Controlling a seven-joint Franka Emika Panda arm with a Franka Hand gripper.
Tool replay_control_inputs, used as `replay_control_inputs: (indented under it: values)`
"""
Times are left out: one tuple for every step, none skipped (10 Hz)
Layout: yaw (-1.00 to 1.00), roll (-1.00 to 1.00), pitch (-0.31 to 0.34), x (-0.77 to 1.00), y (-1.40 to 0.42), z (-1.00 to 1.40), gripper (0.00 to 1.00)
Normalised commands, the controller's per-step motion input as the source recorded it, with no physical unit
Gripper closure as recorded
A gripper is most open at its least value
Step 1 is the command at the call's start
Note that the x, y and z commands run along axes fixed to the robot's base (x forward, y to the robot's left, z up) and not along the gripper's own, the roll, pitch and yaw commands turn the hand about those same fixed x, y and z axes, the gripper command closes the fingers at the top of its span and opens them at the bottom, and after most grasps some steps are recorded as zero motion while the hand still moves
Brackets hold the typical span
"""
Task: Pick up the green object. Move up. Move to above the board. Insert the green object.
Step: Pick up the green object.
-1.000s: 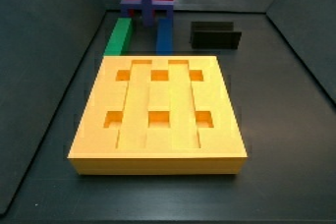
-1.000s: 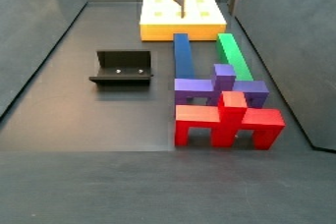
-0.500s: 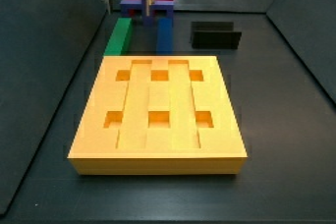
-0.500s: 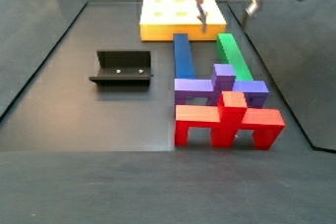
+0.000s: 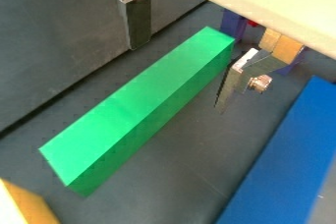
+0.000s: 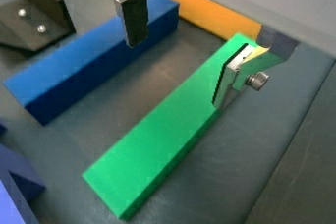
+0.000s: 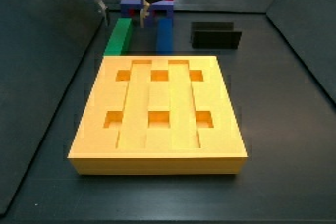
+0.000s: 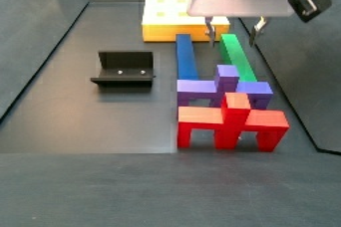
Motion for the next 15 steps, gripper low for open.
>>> replay_control_inputs:
  values:
    - [0.00,-0.04,-0.060,-0.10,0.00,-0.21,0.00]
    - [0.00,-0.05,-0.157,-0.33,0.00,-0.05,0.00]
    - [0.00,-0.03,-0.156,-0.26,0.00,-0.15,0.00]
    - [0.00,-0.06,-0.153,-0.21,0.00,-0.18,0.00]
    - [0.00,-0.05,-0.197,-0.24,0.00,-0.23,0.00]
    - [0.00,-0.04,-0.136,-0.06,0.00,-0.19,0.00]
    - [0.00,-0.04,-0.084,0.00,0.00,-0.17,0.00]
    - [0.00,0.00,-0.106,-0.02,0.00,-0.27,0.00]
    - [0.00,0.00,-0.106,-0.03,0.00,-0.25,0.00]
    - [0.00,-0.01,-0.077,0.00,0.00,-0.26,0.00]
    - [0.00,0.00,-0.063,0.00,0.00,-0.28,0.00]
    - [0.00,0.00,-0.031,0.00,0.00,-0.09,0.00]
    - [0.00,0.00,0.000,0.00,0.00,0.00,0.00]
    - [0.00,0.00,0.000,0.00,0.00,0.00,1.00]
    - [0.00,0.00,0.000,0.00,0.00,0.00,1.00]
